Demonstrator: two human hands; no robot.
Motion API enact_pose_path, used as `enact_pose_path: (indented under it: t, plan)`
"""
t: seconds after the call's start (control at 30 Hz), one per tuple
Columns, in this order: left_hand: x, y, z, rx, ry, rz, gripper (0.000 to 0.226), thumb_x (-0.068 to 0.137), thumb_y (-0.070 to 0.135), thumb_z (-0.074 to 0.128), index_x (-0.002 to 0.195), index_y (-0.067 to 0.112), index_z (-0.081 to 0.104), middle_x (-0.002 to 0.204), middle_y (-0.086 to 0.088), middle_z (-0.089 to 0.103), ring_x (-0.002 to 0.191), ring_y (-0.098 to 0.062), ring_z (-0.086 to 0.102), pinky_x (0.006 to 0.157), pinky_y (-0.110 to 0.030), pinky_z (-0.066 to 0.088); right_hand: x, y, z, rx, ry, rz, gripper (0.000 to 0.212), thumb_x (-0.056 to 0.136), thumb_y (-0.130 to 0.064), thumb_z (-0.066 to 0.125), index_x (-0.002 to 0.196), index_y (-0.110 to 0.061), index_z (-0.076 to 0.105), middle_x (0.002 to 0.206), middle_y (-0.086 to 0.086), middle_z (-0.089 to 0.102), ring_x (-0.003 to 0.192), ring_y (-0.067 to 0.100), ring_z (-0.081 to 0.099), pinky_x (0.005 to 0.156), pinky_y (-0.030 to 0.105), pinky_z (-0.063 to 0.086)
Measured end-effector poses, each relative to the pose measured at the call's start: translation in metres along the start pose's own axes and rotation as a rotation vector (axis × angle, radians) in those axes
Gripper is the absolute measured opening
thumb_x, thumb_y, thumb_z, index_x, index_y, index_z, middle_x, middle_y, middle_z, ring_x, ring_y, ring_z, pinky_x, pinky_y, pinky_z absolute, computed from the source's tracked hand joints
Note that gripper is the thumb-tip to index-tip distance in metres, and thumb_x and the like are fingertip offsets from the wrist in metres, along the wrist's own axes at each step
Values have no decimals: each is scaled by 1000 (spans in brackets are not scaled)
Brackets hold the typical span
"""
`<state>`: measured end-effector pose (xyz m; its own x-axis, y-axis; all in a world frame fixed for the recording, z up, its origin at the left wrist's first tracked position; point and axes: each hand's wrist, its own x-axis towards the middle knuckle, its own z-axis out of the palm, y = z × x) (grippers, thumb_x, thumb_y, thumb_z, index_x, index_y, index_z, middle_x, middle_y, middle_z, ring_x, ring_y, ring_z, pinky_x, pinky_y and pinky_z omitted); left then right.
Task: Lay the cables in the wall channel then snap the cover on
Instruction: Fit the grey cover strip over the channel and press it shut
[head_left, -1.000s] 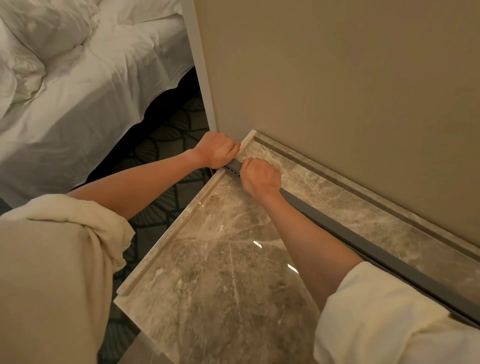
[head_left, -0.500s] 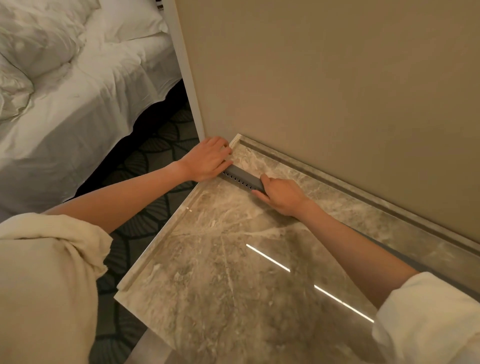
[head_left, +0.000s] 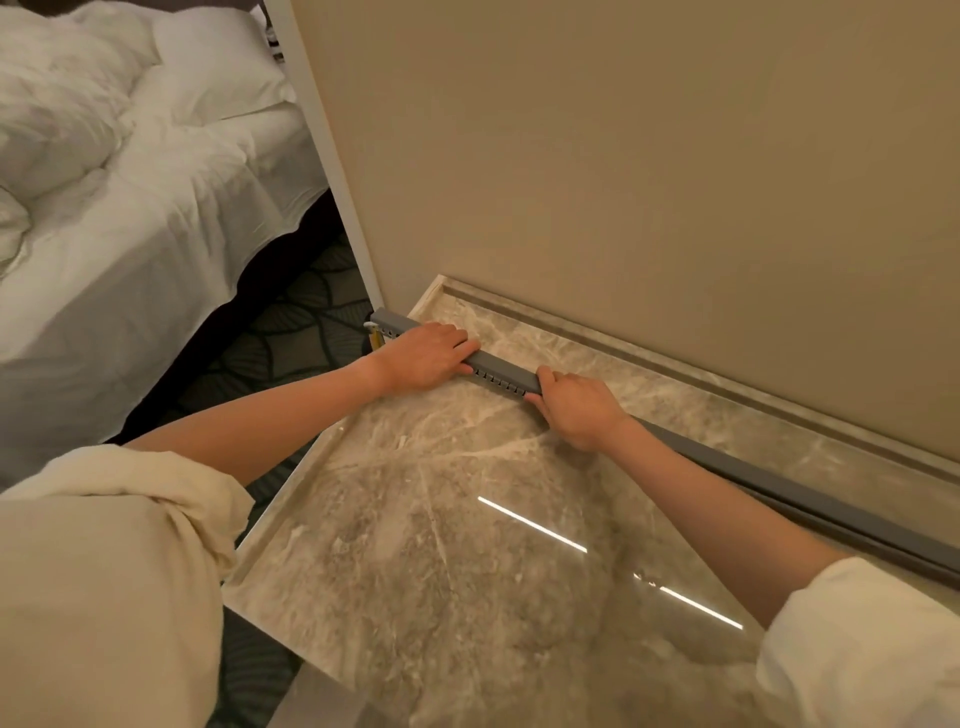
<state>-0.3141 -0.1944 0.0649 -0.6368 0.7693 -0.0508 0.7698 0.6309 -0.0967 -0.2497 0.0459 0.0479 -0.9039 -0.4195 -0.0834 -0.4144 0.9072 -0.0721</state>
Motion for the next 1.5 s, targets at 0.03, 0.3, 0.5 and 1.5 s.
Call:
enact_pose_path:
  t: [0.03,0.3,0.5,1.5]
  plan:
    - [0,2,2,5,10,-18,40,99,41,35,115,7,48,103,-13,61,88,-28,57,82,-40,46,0,-1,1,-11,10,2,37,100,-42,29,108,-8,43,100,13,65,81,33,63,58,35,36]
    - [1,23,12,219,124,-7,23,93,22,53,108,5,50,94,-10,63,79,-26,59,72,-39,51,1,2,7,-90,41,-31,37,100,-42,29,104,-8,44,94,13,65,71,33,64,52,34,34]
    - [-8,9,16,291,362,45,29,80,4,66,106,-10,62,97,-22,71,90,-34,69,85,-42,57,6,11,-3,-27,-18,-51,35,100,-42,25,99,-10,41,88,13,67,52,28,49,50,33,29]
    - [-77,-81,-1,-22,213,-214,37,90,18,61,123,3,57,124,-16,63,112,-29,62,94,-44,54,109,-79,-16,353,-92,197,48,101,-32,17,91,-6,56,79,7,51,73,26,50,61,34,35]
